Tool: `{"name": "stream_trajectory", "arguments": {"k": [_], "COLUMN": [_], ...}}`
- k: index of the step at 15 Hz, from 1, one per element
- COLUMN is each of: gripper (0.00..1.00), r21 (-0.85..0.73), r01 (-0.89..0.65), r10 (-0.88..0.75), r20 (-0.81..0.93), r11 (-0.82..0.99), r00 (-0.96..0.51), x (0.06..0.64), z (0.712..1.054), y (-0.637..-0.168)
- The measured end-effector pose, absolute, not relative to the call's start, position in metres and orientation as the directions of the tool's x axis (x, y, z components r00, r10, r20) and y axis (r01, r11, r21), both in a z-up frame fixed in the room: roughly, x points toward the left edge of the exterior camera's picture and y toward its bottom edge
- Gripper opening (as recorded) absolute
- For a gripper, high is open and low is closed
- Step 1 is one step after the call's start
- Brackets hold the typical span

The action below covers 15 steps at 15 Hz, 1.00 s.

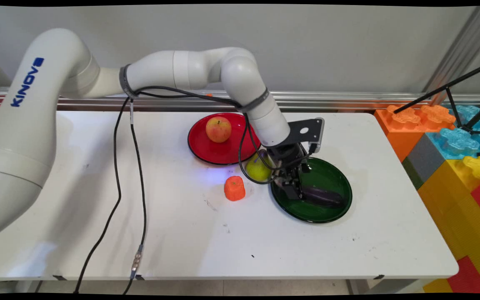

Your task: Pick up the eggplant from the green plate, then place the picked object on the table

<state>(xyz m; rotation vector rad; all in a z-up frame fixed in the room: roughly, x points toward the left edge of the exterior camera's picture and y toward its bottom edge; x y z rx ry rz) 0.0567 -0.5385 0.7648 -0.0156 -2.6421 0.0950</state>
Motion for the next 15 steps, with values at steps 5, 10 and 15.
{"name": "stream_trajectory", "arguments": {"k": [5,10,15], "gripper": [1.0,0.0,0.0], "r21": [-0.078,-0.096,-0.114], "r01": [-0.003,0.01,0.011], "r10": [0.035,0.055,0.066], "r20": [0.477,0.481,0.488], "r11": [0.997,0.995,0.993], "r00": [-0.878,-0.875,-0.87], "x": [0.051,0.048,0.048], "z": [0.756,0.751,0.754], "y": [-0.538,-0.535,-0.534]}}
